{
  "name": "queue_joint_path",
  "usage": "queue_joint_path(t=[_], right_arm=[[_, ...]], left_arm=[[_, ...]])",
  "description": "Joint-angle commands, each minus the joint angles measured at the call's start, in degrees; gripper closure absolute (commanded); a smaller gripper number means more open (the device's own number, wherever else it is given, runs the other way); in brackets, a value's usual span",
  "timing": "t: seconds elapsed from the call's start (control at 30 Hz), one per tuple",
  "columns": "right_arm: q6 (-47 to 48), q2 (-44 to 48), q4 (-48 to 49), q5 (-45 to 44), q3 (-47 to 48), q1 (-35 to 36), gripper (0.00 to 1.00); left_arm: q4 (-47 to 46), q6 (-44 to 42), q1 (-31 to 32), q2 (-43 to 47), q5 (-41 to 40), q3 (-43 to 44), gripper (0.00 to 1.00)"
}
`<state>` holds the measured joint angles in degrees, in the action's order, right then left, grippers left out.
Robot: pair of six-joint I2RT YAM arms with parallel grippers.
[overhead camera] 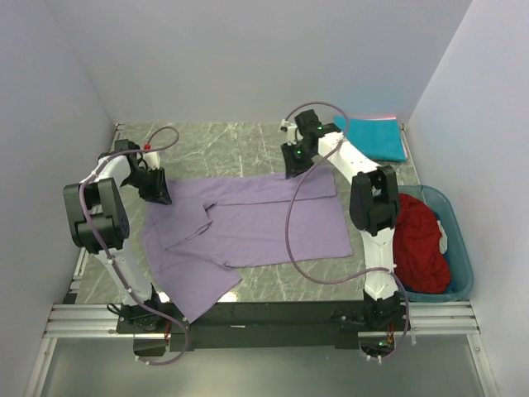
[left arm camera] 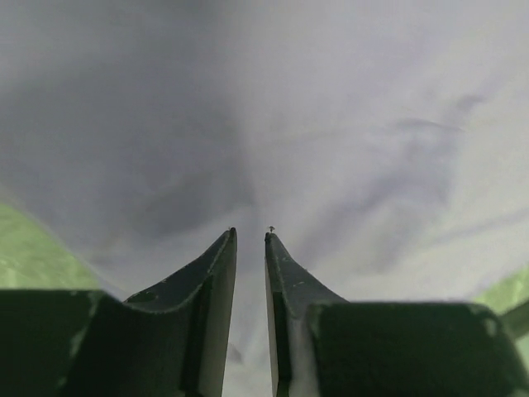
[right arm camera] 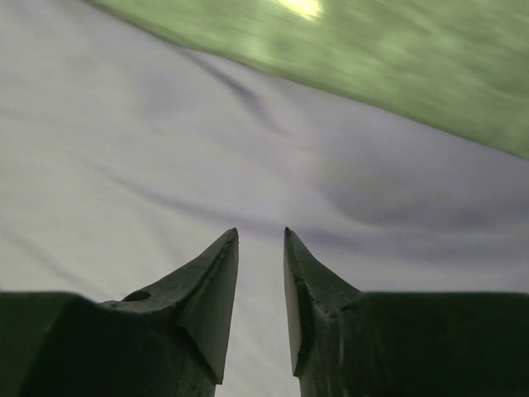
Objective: Fold and stack the t-shirts
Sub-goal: Fold the tshirt
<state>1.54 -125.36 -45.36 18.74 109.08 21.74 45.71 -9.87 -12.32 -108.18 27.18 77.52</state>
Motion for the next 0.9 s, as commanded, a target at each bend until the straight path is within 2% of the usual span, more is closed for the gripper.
queue_joint_path(t=[0.0,0.3,0.5,0.7,0.83,0.87], right_arm=[[9.3,-1.2,-6.2,-8.8,0.4,-1.2,0.65],[19.5,-9.2,-11.5,-22.6,6.0,-2.5,0.73],[22.4,-12.4,-11.5,-25.2,9.1,-3.4,0.76],[23.1,-17.4,-11.2,-28.8,19.4,-4.6,0.76],[24.0,-19.4,-7.2,-32.4,24.8,-4.7,0.75],[24.2,-19.0,-5.5,-33.1,25.0,-4.7,0.74]], left_arm=[[-2.8,2.2,-0.1,-2.2,-4.8,3.2,0.74],[-2.0,2.9,0.0,-10.8,-8.8,9.2,0.74],[-0.5,3.5,-0.1,-15.7,-7.1,14.9,0.73],[0.3,4.5,-0.3,-20.7,-7.3,22.4,0.71],[1.5,5.1,-1.0,-23.9,-2.5,30.7,0.67],[2.3,4.6,-1.2,-24.4,-0.7,32.5,0.62]])
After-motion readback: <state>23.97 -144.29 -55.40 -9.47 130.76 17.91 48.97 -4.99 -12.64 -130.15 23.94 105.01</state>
